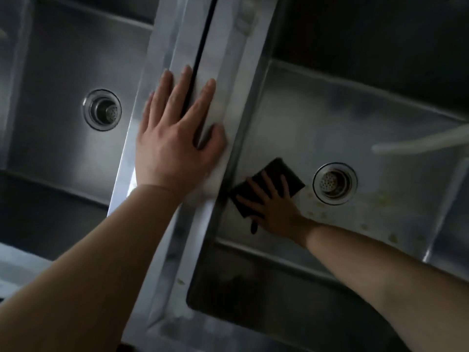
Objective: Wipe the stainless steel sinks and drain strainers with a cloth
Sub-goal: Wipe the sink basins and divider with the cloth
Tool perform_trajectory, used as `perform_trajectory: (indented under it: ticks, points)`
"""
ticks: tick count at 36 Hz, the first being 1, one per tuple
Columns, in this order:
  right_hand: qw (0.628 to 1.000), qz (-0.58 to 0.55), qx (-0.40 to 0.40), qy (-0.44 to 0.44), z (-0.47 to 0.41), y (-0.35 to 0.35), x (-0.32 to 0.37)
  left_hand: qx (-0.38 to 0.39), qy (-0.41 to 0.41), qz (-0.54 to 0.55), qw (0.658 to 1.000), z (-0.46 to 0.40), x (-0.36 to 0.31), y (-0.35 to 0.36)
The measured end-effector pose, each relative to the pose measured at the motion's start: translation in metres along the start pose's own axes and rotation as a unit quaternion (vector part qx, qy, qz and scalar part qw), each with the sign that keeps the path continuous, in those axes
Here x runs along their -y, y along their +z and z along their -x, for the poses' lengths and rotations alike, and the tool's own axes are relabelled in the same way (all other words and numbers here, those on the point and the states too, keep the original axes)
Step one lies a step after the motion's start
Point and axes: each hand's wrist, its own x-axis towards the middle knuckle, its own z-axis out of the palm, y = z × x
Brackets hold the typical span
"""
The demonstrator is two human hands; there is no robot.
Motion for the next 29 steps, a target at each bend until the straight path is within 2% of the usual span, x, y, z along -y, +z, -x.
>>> perform_trajectory:
  ticks: [5,7,9,12,16,19,22,29]
  points:
    - [0.987,0.053,0.016,-0.151,0.018,0.007,-0.008,-0.041,0.049,-0.017,0.998,0.003,0.002,0.005]
    - [0.984,0.061,-0.001,-0.17,0.005,-0.005,-0.031,-0.042,0.052,-0.013,0.998,0.003,0.002,0.005]
    - [0.995,0.041,-0.025,-0.091,-0.011,-0.022,-0.051,-0.044,0.048,-0.01,0.998,0.002,0.002,0.005]
    - [0.992,-0.006,-0.073,0.102,-0.05,-0.051,-0.082,-0.057,0.051,0.0,0.997,0.002,0.003,0.005]
    - [0.943,-0.099,-0.079,0.308,-0.119,-0.091,-0.115,-0.056,0.057,0.007,0.997,0.002,0.006,0.008]
    - [0.9,-0.147,-0.087,0.402,-0.157,-0.106,-0.112,-0.063,0.062,0.014,0.996,0.002,0.007,0.008]
    - [0.889,-0.141,-0.089,0.426,-0.166,-0.105,-0.098,-0.061,0.061,0.032,0.996,0.001,0.007,0.008]
    - [0.951,-0.093,-0.054,0.291,-0.105,-0.059,-0.052,-0.049,0.06,0.048,0.996,0.004,0.007,0.008]
